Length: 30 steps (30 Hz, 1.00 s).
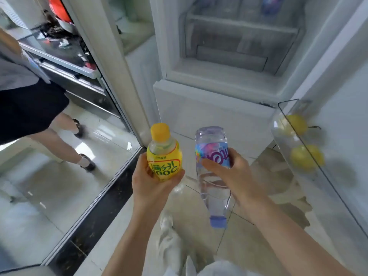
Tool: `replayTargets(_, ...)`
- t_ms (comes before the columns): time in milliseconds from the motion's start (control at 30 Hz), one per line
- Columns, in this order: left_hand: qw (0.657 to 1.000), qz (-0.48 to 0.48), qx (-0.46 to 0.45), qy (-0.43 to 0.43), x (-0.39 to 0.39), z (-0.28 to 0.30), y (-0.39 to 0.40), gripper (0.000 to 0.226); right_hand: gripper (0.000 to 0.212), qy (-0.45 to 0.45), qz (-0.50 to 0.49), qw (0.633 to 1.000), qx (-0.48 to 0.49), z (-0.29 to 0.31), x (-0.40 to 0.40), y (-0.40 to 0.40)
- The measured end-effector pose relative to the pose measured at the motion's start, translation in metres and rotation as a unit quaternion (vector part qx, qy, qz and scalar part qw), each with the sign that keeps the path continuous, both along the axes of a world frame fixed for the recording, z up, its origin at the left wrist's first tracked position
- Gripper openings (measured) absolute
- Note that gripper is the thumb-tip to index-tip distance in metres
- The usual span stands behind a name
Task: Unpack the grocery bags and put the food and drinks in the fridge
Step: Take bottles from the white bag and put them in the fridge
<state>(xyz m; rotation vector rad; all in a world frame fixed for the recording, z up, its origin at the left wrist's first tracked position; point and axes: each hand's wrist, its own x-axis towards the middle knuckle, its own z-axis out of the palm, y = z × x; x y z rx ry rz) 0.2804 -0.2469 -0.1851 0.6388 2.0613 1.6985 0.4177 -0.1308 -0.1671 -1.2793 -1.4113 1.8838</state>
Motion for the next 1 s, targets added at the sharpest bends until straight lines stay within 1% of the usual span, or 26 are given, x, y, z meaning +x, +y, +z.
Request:
replayTargets(100, 0.999, -0.033, 0.021, 0.011, -0.044, 0.01, 0.042, 0.051, 0.047, -0.007, -0.015, 0.999, 0.04, 0.01, -0.036, 0.032)
replayTargets(200, 0.997, -0.065, 0.037, 0.019, -0.092, 0.021, 0.084, 0.051, 0.067, -0.062, -0.028, 0.985, 0.161, 0.024, -0.073, 0.07)
replayTargets(300, 0.993, -0.108, 0.041, 0.036, -0.139, 0.034, 0.125, 0.051, 0.082, -0.104, -0.026, 0.954, 0.278, 0.045, -0.107, 0.107)
replayTargets(467, 0.984, -0.158, 0.065, 0.055, -0.193, 0.058, 0.191, 0.045, 0.086, -0.127, -0.071, 0.914, 0.378, 0.08, -0.148, 0.162)
replayTargets(633, 0.974, -0.196, 0.083, 0.076, -0.215, 0.08, 0.252, 0.049, 0.093, -0.168, -0.092, 0.872, 0.45, 0.109, -0.166, 0.213)
replayTargets(700, 0.971, -0.2, 0.098, 0.081, -0.217, 0.092, 0.277, 0.051, 0.093, -0.195, -0.089, 0.85, 0.481, 0.121, -0.168, 0.234)
replayTargets(900, 0.97, -0.16, 0.143, 0.111, -0.22, 0.131, 0.354, 0.051, 0.092, -0.307, -0.076, 0.767, 0.559, 0.157, -0.167, 0.303)
replayTargets(967, 0.97, -0.145, 0.153, 0.119, -0.221, 0.148, 0.377, 0.051, 0.09, -0.357, -0.059, 0.737, 0.571, 0.173, -0.167, 0.323)
replayTargets(1000, 0.97, -0.136, 0.158, 0.122, -0.222, 0.155, 0.388, 0.051, 0.089, -0.392, -0.047, 0.715, 0.577, 0.179, -0.168, 0.331)
